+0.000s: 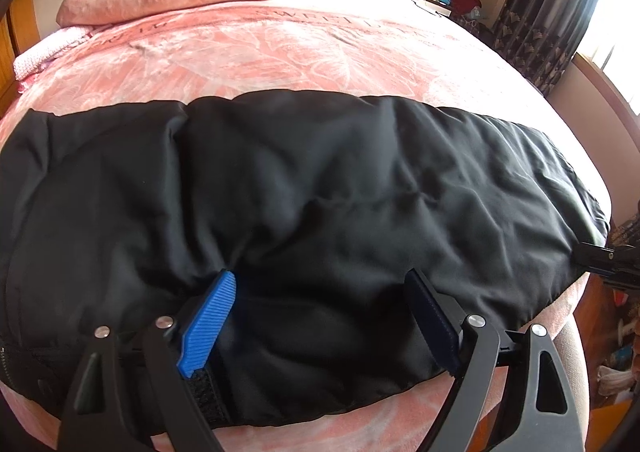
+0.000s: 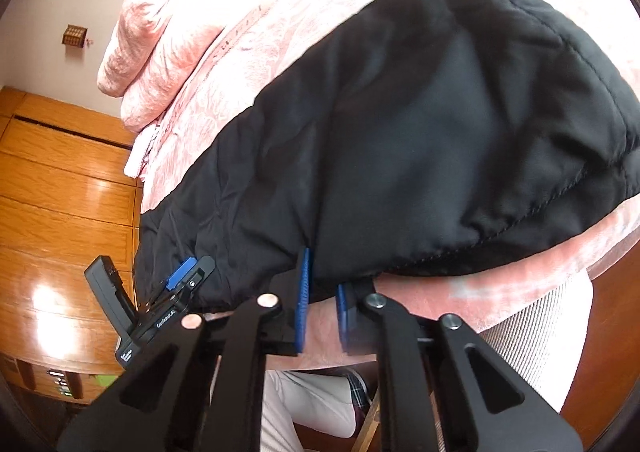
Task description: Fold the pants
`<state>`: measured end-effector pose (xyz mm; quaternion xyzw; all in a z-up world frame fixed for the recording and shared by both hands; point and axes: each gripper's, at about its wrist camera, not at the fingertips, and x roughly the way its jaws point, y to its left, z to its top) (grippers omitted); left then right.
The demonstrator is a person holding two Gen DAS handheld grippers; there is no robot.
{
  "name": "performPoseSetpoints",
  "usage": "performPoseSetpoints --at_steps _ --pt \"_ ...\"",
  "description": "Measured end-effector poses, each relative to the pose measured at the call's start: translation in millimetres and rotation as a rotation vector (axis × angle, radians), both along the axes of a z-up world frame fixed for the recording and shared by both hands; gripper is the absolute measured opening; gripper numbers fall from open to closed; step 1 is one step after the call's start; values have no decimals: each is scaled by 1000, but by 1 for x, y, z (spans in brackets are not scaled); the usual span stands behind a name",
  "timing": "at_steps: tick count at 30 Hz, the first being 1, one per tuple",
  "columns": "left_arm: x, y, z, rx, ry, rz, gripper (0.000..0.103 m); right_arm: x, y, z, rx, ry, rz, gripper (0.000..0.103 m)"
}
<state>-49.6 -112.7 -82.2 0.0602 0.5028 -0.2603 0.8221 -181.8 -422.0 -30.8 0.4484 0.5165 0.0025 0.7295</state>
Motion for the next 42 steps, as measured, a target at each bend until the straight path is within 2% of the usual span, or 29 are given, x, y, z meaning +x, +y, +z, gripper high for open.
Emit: performPoseSetpoints --at_steps 3,5,7,10,14,17,21,22,24,26,28,31,34,36,38,42 --pt "-3 -3 -1 7 -8 -2 89 3 5 2 -59 33 41 8" --pt "-6 -7 -3 29 -21 -14 91 6 9 -12 -81 88 58 8" --pt "-8 -10 -2 43 -27 -19 92 9 10 -20 -79 102 60 8" --pt "-7 -9 3 26 -5 -5 92 6 7 -12 -89 77 62 19" --pt "-13 -14 20 2 -45 -17 92 -10 -15 1 -81 62 2 34" --pt "-20 -29 29 0 -81 -75 92 -22 -37 7 -98 76 -67 36" --pt "-22 -49 21 14 -69 -124 92 -34 -60 6 -113 110 -137 41" --pt "-22 -53 18 17 -58 -129 92 -35 -63 3 -101 107 -148 39" --pt "-21 -57 10 24 -40 -132 92 -38 -73 -4 -76 107 -190 12" --pt "-21 -59 5 35 -37 -135 92 -39 -78 -5 -67 88 -200 8" --pt "-20 -59 4 36 -38 -134 92 -40 -78 4 -102 58 -177 6" --pt "-19 -59 1 35 -31 -130 92 -38 -74 -3 -142 110 -143 7" --pt "-18 -60 1 42 -27 -130 93 -38 -75 -7 -147 110 -130 13" --pt "-18 -59 4 43 -19 -126 93 -40 -76 3 -172 97 -134 37" --pt "-18 -56 8 27 -8 -113 93 -46 -78 11 -168 93 -152 44" --pt "-17 -46 17 -7 -2 -81 93 -58 -75 11 -42 76 -163 49"
